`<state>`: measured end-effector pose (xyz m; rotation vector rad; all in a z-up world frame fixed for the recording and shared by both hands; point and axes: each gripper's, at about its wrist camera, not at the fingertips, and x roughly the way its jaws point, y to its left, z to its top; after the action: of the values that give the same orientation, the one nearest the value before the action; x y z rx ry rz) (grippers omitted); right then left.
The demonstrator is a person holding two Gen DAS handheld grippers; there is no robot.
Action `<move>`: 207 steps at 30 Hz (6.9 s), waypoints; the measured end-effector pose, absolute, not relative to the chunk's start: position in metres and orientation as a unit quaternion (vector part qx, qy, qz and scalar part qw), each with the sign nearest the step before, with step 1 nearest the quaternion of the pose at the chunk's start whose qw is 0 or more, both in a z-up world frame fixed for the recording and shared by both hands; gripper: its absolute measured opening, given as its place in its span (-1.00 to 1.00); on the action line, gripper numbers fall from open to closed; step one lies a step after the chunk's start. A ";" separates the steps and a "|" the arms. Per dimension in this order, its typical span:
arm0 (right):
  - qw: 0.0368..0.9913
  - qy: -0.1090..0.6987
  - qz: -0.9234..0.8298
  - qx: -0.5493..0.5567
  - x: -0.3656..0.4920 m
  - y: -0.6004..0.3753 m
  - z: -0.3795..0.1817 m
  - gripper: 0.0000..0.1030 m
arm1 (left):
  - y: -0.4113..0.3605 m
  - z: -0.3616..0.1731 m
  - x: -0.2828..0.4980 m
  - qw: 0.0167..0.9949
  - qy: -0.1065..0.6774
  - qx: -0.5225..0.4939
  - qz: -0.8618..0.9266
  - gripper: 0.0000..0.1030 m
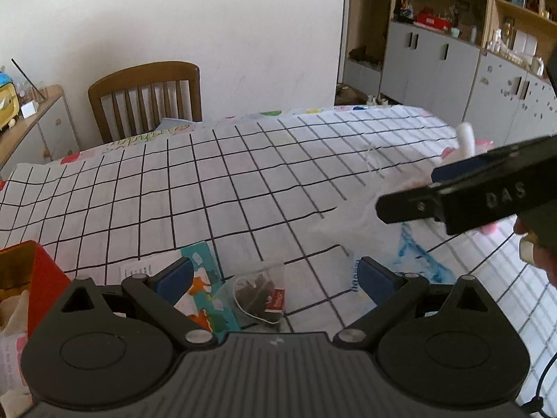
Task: Organize soft objects
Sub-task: 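Grasp the red-labelled tea bag with the left tool while the right tool grasps the clear plastic bag, then lift the tea bag with the left tool while the right tool lifts the plastic bag, then carry the tea bag and plastic bag over the red tin box, then open both tools to drop the tea bag and plastic bag into the box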
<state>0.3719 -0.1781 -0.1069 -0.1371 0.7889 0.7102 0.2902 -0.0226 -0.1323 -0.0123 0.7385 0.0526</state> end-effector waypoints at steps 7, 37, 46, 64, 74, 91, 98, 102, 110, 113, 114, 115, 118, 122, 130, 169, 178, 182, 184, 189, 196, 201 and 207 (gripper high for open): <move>0.857 0.407 0.311 -0.058 0.395 -0.162 -0.127 0.89 | -0.024 -0.147 0.301 0.929 0.370 0.008 0.026 0.94; 0.873 0.398 0.270 -0.083 0.395 -0.160 -0.137 -0.92 | -0.022 -0.161 0.312 0.915 0.401 0.034 0.031 -0.61; 0.883 0.369 0.283 -0.062 0.380 -0.177 -0.112 -0.96 | -0.018 -0.148 0.303 0.919 0.393 0.021 0.031 -0.67; 0.879 0.349 0.324 -0.032 0.329 -0.202 -0.077 -0.96 | -0.007 -0.132 0.285 0.917 0.396 -0.026 0.035 -0.77; 0.877 0.357 0.322 -0.019 0.321 -0.218 -0.080 -0.96 | -0.016 -0.139 0.292 0.911 0.409 -0.035 0.024 -0.70; 0.872 0.368 0.323 -0.018 0.322 -0.227 -0.090 -0.95 | -0.031 -0.165 0.317 0.899 0.436 -0.007 0.028 0.29; 0.870 0.369 0.326 -0.019 0.323 -0.227 -0.091 -0.95 | -0.025 -0.166 0.318 0.899 0.434 -0.005 0.056 -0.37; 0.870 0.369 0.326 -0.019 0.322 -0.227 -0.091 -0.95 | -0.024 -0.165 0.314 0.903 0.427 0.003 0.055 -0.61; 0.871 0.361 0.332 -0.021 0.314 -0.225 -0.083 -0.95 | -0.012 -0.155 0.300 0.910 0.410 -0.029 0.058 -0.72; 0.871 0.356 0.337 -0.019 0.309 -0.222 -0.075 -0.95 | -0.007 -0.146 0.292 0.913 0.401 -0.044 0.058 -0.72; 0.871 0.354 0.339 -0.019 0.307 -0.221 -0.073 -0.96 | -0.006 -0.142 0.288 0.915 0.398 -0.046 0.058 -0.72; 0.871 0.351 0.343 -0.018 0.304 -0.219 -0.069 -0.95 | -0.005 -0.137 0.284 0.916 0.394 -0.048 0.056 -0.72; 0.870 0.342 0.356 -0.020 0.296 -0.214 -0.058 -0.95 | 0.001 -0.126 0.274 0.918 0.389 -0.060 0.050 -0.72; 0.866 0.334 0.371 -0.024 0.286 -0.203 -0.045 -0.96 | 0.010 -0.113 0.261 0.918 0.388 -0.071 0.046 -0.72; 0.858 0.322 0.399 -0.027 0.261 -0.169 -0.028 -0.96 | 0.036 -0.082 0.224 0.924 0.369 -0.086 0.051 -0.72; 0.816 0.369 0.441 -0.068 0.214 0.068 -0.060 -0.96 | 0.227 -0.074 0.139 0.907 0.394 -0.073 0.133 -0.72; 0.815 0.387 0.418 -0.105 0.222 0.093 -0.090 -0.96 | 0.225 -0.079 0.161 0.912 0.390 -0.068 0.106 -0.72; 0.815 0.386 0.414 -0.121 0.220 0.099 -0.096 -0.95 | 0.217 -0.091 0.172 0.908 0.405 -0.057 0.092 -0.72; 0.816 0.385 0.413 -0.125 0.218 0.099 -0.098 -0.89 | 0.218 -0.097 0.174 0.905 0.412 -0.061 0.087 -0.72; 0.811 0.387 0.418 -0.134 0.219 0.099 -0.099 -0.69 | 0.217 -0.108 0.180 0.900 0.424 -0.066 0.072 -0.72; 0.808 0.386 0.424 -0.137 0.218 0.094 -0.099 -0.47 | 0.221 -0.113 0.180 0.896 0.431 -0.083 0.065 -0.71; 0.806 0.382 0.432 -0.135 0.215 0.089 -0.097 -0.30 | 0.221 -0.111 0.178 0.895 0.432 -0.082 0.069 -0.58; 0.805 0.379 0.440 -0.125 0.211 0.082 -0.089 -0.27 | 0.219 -0.106 0.173 0.897 0.428 -0.084 0.068 -0.36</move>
<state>0.2115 0.0822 -0.0890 -0.2677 0.8108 0.9425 0.1727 0.2188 -0.1064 -0.1732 0.8858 0.1413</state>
